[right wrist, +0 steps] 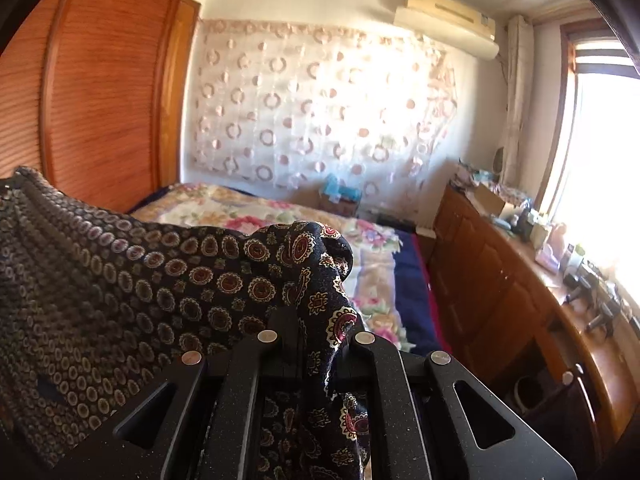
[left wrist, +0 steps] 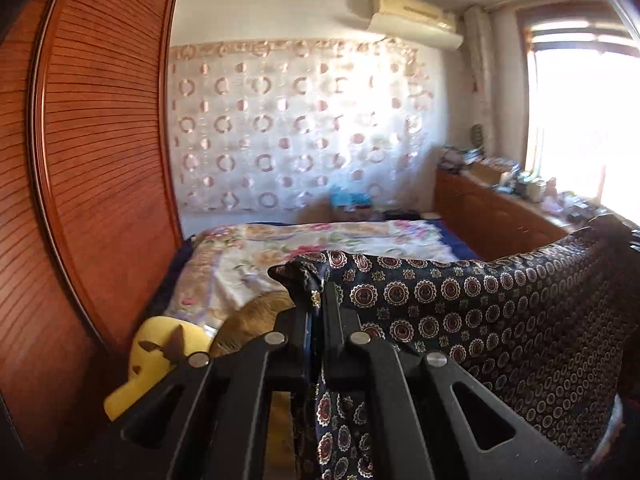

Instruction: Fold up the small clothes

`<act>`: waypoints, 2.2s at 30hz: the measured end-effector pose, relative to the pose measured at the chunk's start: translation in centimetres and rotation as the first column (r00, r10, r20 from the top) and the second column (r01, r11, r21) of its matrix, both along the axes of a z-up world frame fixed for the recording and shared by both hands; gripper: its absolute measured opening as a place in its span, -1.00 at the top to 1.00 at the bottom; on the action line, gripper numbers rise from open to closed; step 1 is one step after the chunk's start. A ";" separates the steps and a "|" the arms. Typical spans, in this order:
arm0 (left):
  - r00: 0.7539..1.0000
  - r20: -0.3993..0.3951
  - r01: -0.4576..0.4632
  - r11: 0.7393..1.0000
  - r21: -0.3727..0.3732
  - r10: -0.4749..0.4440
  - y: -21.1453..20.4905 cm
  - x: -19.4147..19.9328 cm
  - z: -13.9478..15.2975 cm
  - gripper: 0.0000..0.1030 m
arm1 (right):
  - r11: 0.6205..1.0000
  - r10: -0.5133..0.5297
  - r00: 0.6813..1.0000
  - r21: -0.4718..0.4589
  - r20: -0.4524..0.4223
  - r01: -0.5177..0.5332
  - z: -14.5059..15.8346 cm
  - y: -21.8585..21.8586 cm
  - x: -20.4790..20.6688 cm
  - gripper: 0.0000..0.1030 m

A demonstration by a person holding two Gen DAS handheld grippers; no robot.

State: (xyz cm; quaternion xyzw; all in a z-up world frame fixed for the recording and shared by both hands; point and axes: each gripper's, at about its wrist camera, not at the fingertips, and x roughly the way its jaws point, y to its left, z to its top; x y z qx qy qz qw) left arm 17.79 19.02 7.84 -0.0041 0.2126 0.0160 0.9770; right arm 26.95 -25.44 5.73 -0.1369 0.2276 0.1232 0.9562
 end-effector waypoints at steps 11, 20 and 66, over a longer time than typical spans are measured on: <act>0.973 -0.217 0.070 0.997 -0.019 -0.072 -0.4 3.5 -7.5 0.36 | 0.995 -0.085 0.980 0.031 -0.181 0.092 -8.8 1.3 7.3 -0.18; 0.939 -0.293 0.171 0.984 -0.051 -0.179 -4.3 -1.9 -11.5 0.22 | 0.993 -0.055 0.957 0.083 -0.284 0.081 -13.4 -1.7 2.8 -0.19; 0.883 -0.437 0.179 0.984 -0.025 -0.172 -7.6 -2.8 -19.5 0.03 | 0.993 -0.087 0.906 0.036 -0.414 0.112 -21.1 -0.1 1.9 -0.70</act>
